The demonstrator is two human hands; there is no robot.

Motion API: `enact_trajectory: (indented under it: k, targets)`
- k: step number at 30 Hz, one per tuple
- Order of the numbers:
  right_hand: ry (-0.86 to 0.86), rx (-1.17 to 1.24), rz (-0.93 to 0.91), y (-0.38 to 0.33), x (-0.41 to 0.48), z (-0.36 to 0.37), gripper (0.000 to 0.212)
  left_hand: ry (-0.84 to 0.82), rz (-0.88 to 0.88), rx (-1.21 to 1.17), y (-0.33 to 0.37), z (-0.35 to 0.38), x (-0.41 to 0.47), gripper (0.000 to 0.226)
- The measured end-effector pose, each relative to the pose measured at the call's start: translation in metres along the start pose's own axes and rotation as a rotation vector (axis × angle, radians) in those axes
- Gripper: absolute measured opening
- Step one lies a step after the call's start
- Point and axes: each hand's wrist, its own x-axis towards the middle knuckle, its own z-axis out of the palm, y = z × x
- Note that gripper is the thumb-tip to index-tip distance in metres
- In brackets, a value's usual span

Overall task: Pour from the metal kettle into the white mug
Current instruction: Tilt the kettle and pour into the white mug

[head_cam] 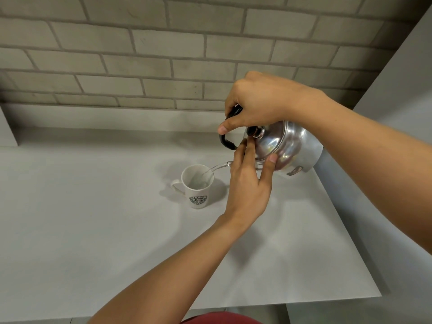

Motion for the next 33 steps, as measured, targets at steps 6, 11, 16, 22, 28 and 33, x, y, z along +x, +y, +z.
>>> enact_trajectory:
  k: [6, 11, 16, 22, 28, 33]
  targets:
    - [-0.002, 0.005, 0.014, -0.001, 0.001, 0.002, 0.049, -0.007, -0.01, 0.001, -0.002, -0.001, -0.003, 0.064]
    - [0.009, -0.011, -0.003, -0.004, 0.002, 0.0, 0.049, 0.008, 0.007, -0.009, -0.001, -0.002, -0.002, 0.063]
    - [0.012, -0.011, -0.003, -0.006, 0.002, 0.002, 0.049, 0.006, 0.003, -0.017, -0.004, -0.002, -0.004, 0.064]
    - [0.039, 0.005, -0.009, -0.004, 0.0, 0.007, 0.05, -0.02, -0.019, 0.018, -0.007, -0.007, -0.007, 0.066]
    - [0.142, 0.121, 0.054, 0.013, -0.027, 0.029, 0.056, -0.112, -0.004, 0.215, -0.019, -0.019, -0.014, 0.067]
    - [0.294, 0.258, 0.102, 0.026, -0.052, 0.057, 0.059, -0.159, 0.023, 0.36, -0.026, -0.027, -0.017, 0.067]
